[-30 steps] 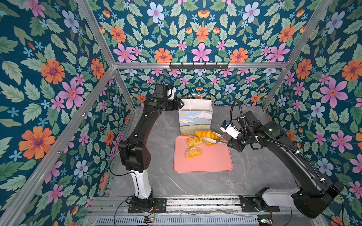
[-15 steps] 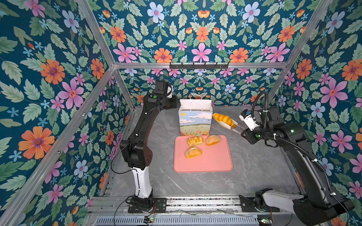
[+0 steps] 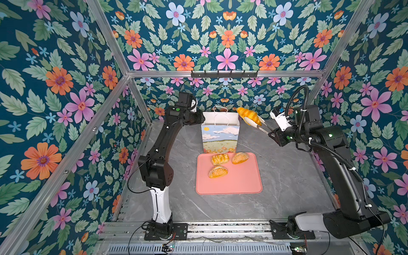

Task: Place the fake bread into the paper bag
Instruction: 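Carry the croissant in the tongs up toward the paper bag, then move the croissant in the tongs over the bag opening held by left gripper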

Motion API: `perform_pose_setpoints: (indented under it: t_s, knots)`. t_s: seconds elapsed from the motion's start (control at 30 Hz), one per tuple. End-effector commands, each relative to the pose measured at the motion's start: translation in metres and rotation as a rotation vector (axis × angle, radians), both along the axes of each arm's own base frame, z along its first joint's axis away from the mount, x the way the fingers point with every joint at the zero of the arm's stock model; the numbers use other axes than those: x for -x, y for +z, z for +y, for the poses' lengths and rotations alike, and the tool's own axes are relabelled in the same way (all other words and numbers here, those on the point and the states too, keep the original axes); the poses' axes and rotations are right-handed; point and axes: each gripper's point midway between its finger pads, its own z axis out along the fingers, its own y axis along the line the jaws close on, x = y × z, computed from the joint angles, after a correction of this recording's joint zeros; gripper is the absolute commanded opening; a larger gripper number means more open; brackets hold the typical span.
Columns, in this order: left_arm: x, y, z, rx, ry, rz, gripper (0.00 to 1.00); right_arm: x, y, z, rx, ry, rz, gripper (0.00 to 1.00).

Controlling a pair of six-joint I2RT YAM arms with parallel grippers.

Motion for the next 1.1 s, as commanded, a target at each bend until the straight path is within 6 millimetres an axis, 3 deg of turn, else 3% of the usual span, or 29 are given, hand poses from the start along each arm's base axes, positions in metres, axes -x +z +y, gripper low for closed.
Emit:
perform_pose_setpoints:
  t_s: [0.0, 0.23, 0.43, 0.8, 1.07]
  knots:
    - [-0.004, 0.003, 0.001, -0.009, -0.008, -0.026, 0.44, -0.011, 0.016, 0.01, -0.011, 0.057, -0.071, 0.35]
    - [-0.008, 0.008, -0.007, 0.03, -0.025, -0.048, 0.42, -0.027, 0.029, 0.028, -0.06, 0.131, -0.109, 0.35]
    - [-0.008, 0.01, -0.007, 0.034, -0.029, -0.054, 0.42, -0.032, 0.022, 0.038, -0.045, 0.208, -0.101, 0.35]
    - [-0.007, 0.005, -0.012, 0.061, -0.041, -0.035, 0.41, -0.025, -0.004, 0.025, 0.115, 0.256, -0.066, 0.36]
    - [-0.006, 0.002, -0.014, 0.079, -0.041, -0.027, 0.41, -0.034, -0.006, 0.029, 0.171, 0.279, -0.073, 0.36]
